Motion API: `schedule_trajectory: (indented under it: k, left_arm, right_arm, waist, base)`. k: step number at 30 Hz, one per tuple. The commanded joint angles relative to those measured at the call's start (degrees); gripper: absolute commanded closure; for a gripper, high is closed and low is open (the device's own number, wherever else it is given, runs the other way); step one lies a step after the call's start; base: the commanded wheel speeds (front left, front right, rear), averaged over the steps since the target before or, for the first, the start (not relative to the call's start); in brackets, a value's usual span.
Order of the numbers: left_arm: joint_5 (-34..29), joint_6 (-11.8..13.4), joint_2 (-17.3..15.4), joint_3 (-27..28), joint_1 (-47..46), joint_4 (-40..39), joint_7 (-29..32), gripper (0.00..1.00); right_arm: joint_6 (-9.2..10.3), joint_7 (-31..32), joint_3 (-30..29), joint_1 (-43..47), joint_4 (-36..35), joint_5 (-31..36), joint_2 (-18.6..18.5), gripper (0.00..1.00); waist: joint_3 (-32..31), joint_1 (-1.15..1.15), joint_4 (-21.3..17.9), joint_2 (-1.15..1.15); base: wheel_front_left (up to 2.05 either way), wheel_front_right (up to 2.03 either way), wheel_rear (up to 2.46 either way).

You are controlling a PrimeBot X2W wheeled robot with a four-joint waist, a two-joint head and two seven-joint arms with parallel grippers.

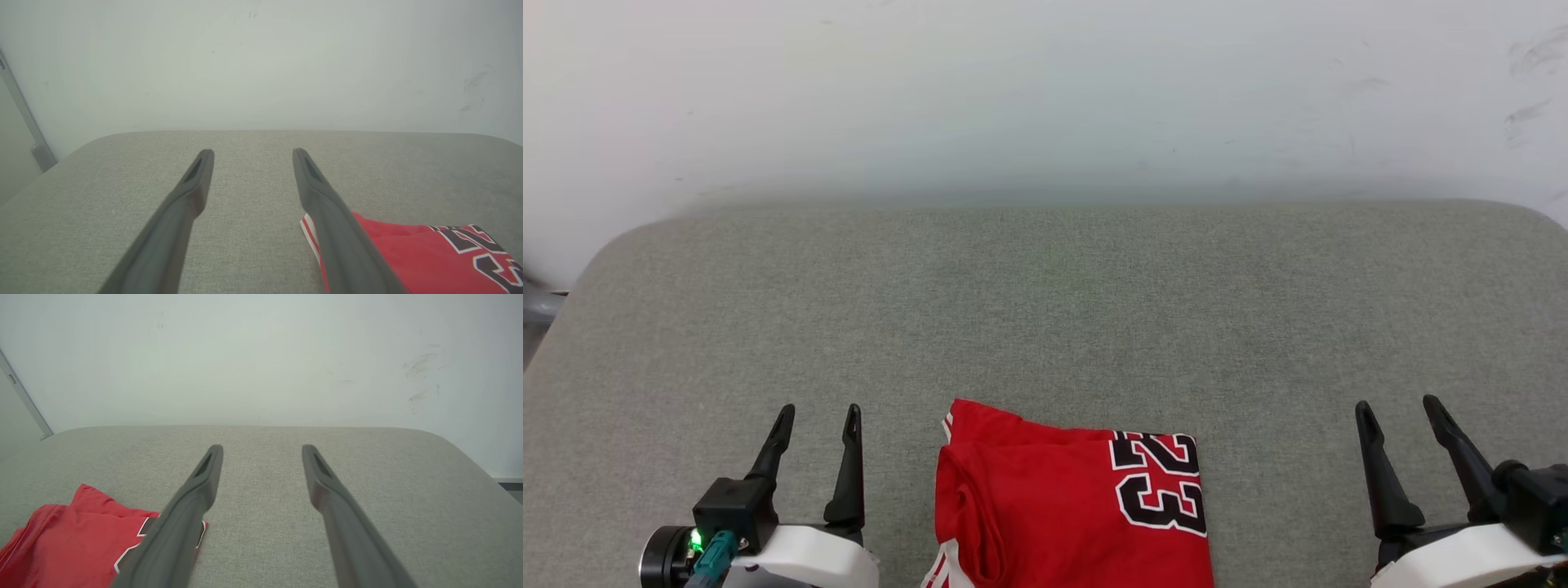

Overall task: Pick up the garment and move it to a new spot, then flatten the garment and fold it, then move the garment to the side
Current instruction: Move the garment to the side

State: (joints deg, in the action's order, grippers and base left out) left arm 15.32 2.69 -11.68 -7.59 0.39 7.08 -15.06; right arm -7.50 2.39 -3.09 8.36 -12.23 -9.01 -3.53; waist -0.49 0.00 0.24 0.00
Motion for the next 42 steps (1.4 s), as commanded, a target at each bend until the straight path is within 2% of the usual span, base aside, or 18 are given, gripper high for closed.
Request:
schedule_trajectory:
  k: [1,7,14,18,24,30,35,36,37,38,39,42]
  left_arm:
    - [0.1,-0.2,0.3,-0.1,-0.7,0.0,-0.1,0.0]
    - [-0.7,-0.6,0.8,0.1,-2.1,-1.3,-0.1,0.0]
    - [-1.5,-1.8,2.4,1.0,-3.8,-3.8,-0.1,0.0]
    - [-2.1,-2.6,3.5,1.6,-4.8,-4.1,-0.1,0.0]
    - [-2.9,-4.1,5.0,2.4,-6.2,-4.0,-0.1,0.0]
    - [-3.4,-5.2,6.0,3.4,-7.0,-3.4,-0.1,0.0]
    - [-4.1,-5.9,6.7,4.2,-7.4,-2.9,-0.1,0.0]
    - [-4.2,-6.1,6.9,4.4,-7.4,-2.8,-0.1,0.0]
    - [-4.3,-6.1,7.0,4.5,-7.4,-2.7,-0.1,0.0]
    - [-4.5,-6.3,7.1,4.8,-7.3,-2.6,-0.1,0.0]
    - [-4.7,-6.3,7.2,4.9,-7.2,-2.5,-0.1,0.0]
    - [-5.2,-6.7,7.4,5.2,-6.9,-2.3,-0.1,0.0]
  right_arm:
    - [0.02,0.2,-0.2,-0.1,-0.2,-0.6,0.2,0.0]
    - [0.01,3.0,-3.8,0.0,2.1,-4.0,-0.8,0.0]
    - [0.02,10.8,-5.4,-3.1,9.2,-16.3,-3.7,0.0]
    - [0.01,16.9,-2.5,-5.0,13.6,-22.3,-4.7,0.0]
    - [0.01,25.1,4.9,-7.5,17.3,-29.0,-5.6,0.0]
    - [0.04,29.0,9.6,-9.0,20.8,-33.8,-6.0,0.0]
    - [0.06,31.5,12.2,-9.7,24.1,-35.2,-6.8,0.0]
    - [0.07,31.4,12.5,-9.8,24.3,-35.3,-6.8,0.11]
    - [0.07,31.3,12.8,-10.1,24.4,-35.1,-7.0,0.58]
    - [0.06,31.2,13.2,-10.5,24.3,-35.0,-7.2,0.84]
    - [0.06,30.8,13.4,-10.8,23.9,-34.9,-7.5,1.0]
    - [0.05,29.8,14.2,-11.8,22.6,-34.6,-8.4,1.0]
  waist:
    - [0.0,0.0,0.2,0.0]
    - [1.0,0.0,1.9,0.0]
    - [5.0,0.0,4.5,0.0]
    - [7.0,0.0,6.1,0.0]
    - [9.7,0.0,8.5,0.0]
    - [11.3,0.0,10.0,0.0]
    - [11.8,0.0,10.8,0.0]
    - [11.8,0.0,10.9,0.0]
    - [11.8,0.0,10.9,0.0]
    - [11.7,0.0,10.8,0.0]
    - [11.6,0.0,10.8,0.0]
    - [10.8,0.0,10.2,0.0]
  base:
    - [0.0,0.0,0.0]
    - [0.0,0.0,0.0]
    - [0.0,0.0,0.0]
    - [0.0,0.0,0.0]
    - [0.0,0.0,0.0]
    - [0.0,0.0,0.0]
    - [0.0,0.0,0.0]
    - [0.0,0.0,0.0]
    - [0.0,0.0,0.0]
    - [0.0,0.0,0.0]
    - [0.0,0.0,0.0]
    - [0.0,0.0,0.0]
